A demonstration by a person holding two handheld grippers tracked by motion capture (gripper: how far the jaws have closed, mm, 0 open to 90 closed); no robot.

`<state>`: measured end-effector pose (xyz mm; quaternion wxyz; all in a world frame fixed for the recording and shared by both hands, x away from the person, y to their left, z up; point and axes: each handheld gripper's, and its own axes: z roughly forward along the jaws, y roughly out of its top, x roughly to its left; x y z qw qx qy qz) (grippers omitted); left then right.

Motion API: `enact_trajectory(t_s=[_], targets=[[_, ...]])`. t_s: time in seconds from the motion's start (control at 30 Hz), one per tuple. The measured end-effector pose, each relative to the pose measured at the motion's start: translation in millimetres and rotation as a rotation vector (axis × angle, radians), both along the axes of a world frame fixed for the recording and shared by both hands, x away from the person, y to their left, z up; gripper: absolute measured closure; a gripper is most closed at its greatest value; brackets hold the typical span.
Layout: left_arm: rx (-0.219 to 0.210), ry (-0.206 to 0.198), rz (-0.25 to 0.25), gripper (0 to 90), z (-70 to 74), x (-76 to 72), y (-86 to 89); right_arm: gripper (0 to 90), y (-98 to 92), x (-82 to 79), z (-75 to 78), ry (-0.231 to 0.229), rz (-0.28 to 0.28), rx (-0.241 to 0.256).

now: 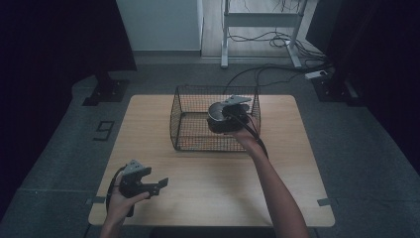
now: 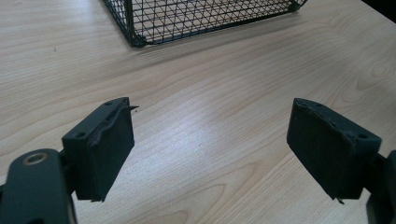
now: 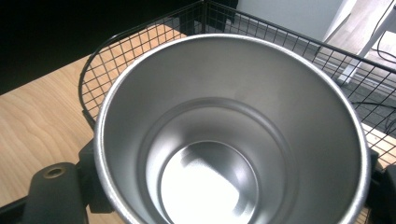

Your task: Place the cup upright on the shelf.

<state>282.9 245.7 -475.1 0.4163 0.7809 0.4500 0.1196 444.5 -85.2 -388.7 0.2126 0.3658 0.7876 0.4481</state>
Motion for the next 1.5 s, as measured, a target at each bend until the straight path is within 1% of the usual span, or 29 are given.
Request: enact_trajectory(t_s=[0.17,0.5,0.8,0.97,1.27,1.37,1.43,1.5], targets=[[0.000,0.000,-0.002,15.3,-0.2,0.1,-0.5,18.2,1.5,8.4,0.6,0.003,0.000,-0.004],[0.000,-0.004,-0.010,15.2,0.3,-0.7,-3.4,18.1,3.9,29.7,-1.7,0.027,-0.006,-0.025],[0.000,-0.002,-0.016,15.2,0.1,-0.7,-4.2,18.1,8.7,41.7,-4.4,0.038,-0.001,-0.029],[-0.004,-0.006,-0.012,15.2,0.7,-0.9,-3.1,18.2,11.5,49.6,-9.3,0.043,0.006,-0.038],[-0.005,-0.006,-0.011,15.2,0.7,-0.3,-1.7,18.2,8.7,65.5,-22.8,0.079,-0.015,-0.034],[-0.005,-0.009,-0.012,15.2,1.4,-0.7,-1.2,18.1,8.3,69.4,-24.5,0.090,-0.019,-0.039],[-0.004,-0.008,-0.010,15.2,1.2,-0.4,-0.8,18.1,8.8,71.8,-25.0,0.101,-0.013,-0.022],[-0.003,-0.007,-0.011,15.2,0.7,-0.3,-1.0,18.2,10.0,74.9,-25.3,0.102,-0.014,-0.034]])
